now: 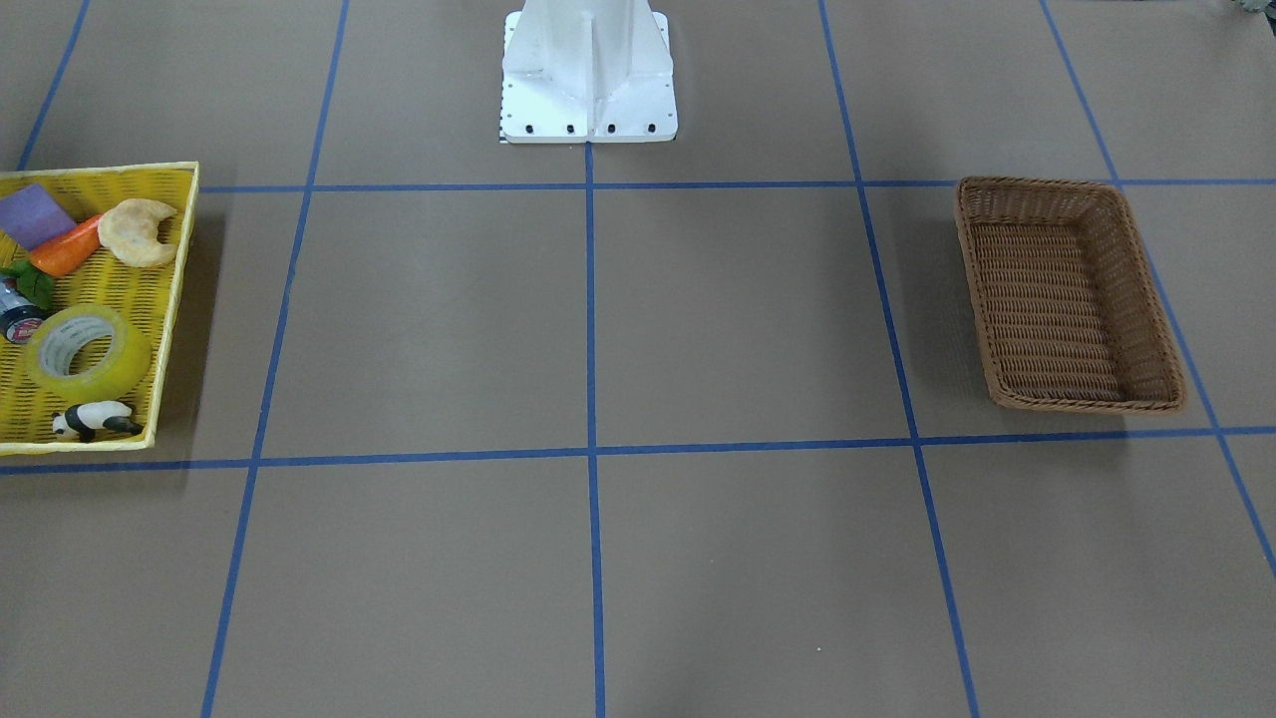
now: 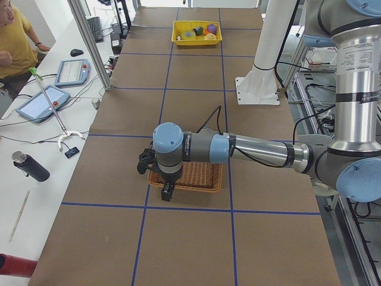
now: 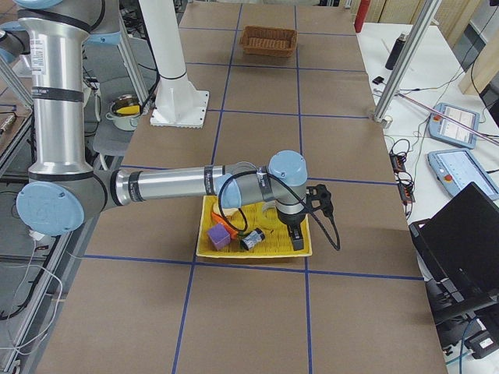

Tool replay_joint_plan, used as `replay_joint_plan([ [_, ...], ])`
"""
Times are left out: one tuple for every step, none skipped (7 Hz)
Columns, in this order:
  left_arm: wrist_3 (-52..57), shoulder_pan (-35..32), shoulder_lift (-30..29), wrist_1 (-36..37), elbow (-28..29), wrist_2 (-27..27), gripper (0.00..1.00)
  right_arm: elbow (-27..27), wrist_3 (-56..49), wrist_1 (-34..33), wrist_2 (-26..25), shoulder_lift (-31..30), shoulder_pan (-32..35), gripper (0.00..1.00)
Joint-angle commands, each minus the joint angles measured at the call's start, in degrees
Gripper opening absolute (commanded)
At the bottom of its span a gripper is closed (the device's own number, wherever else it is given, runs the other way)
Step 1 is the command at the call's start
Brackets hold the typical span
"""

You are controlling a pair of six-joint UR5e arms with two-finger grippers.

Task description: Move tape to another basket

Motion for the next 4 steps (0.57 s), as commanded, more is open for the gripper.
replay_joint_plan([
  [0.01, -0.73, -0.08, -6.85, -0.47, 0.14, 0.98, -0.32, -0.57, 5.34, 3.75, -0.25, -0.09, 1.0],
  [0.01, -0.64, -0.6, -7.42, 1.19, -0.03, 0.98, 0.46, 0.04, 7.72, 3.68, 0.45, -3.84, 1.0],
  [0.01, -0.64, -0.52, -7.77, 1.03, -0.12, 0.98, 0.82, 1.78, 7.91, 3.16, 1.06, -7.88, 1.0],
  [-0.08, -0.64, -0.52, -7.77, 0.94, -0.12, 0.98, 0.82, 5.02, 7.92, 1.59, 2.81, -11.31, 1.0],
])
